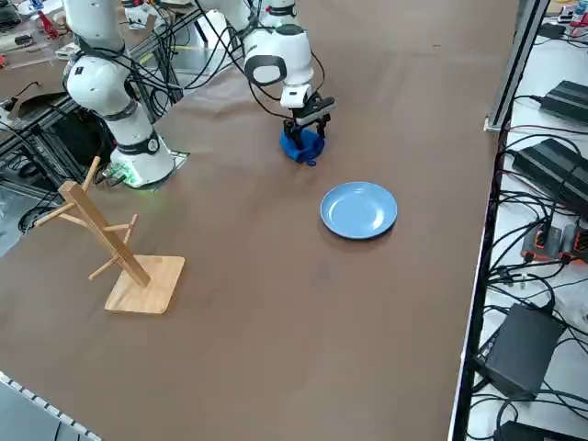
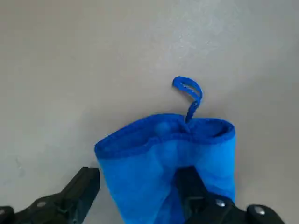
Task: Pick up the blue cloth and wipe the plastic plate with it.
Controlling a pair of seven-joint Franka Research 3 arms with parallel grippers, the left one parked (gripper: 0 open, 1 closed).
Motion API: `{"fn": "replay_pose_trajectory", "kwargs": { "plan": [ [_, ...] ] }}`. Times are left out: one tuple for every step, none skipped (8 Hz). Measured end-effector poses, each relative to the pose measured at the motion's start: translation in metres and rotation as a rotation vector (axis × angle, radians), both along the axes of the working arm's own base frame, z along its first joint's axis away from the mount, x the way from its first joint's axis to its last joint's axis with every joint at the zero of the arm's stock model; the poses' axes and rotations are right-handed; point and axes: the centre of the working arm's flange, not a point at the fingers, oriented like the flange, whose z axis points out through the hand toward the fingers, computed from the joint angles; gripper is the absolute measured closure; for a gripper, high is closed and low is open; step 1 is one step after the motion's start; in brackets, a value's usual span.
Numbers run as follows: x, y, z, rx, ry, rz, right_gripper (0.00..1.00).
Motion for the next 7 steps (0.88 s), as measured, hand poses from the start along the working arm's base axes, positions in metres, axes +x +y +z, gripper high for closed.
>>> {"fn": "replay_pose_trajectory", "kwargs": {
  "plan": [
    [0.001, -0.002, -0.001, -0.001, 0.000, -0.004, 0.04],
    [0.002, -0.003, -0.001, -0.001, -0.001, -0.007, 0.07],
    [0.002, -0.004, -0.001, -0.001, -0.002, 0.000, 0.15],
    [0.004, -0.006, 0.000, -0.001, -0.005, 0.011, 0.35],
    [0.007, -0.009, 0.003, 0.000, -0.011, 0.021, 0.56],
    [0.010, -0.010, 0.005, -0.004, -0.011, 0.034, 0.71],
    [0.012, -0.009, 0.009, -0.008, -0.005, 0.054, 0.87]
  ]
}}
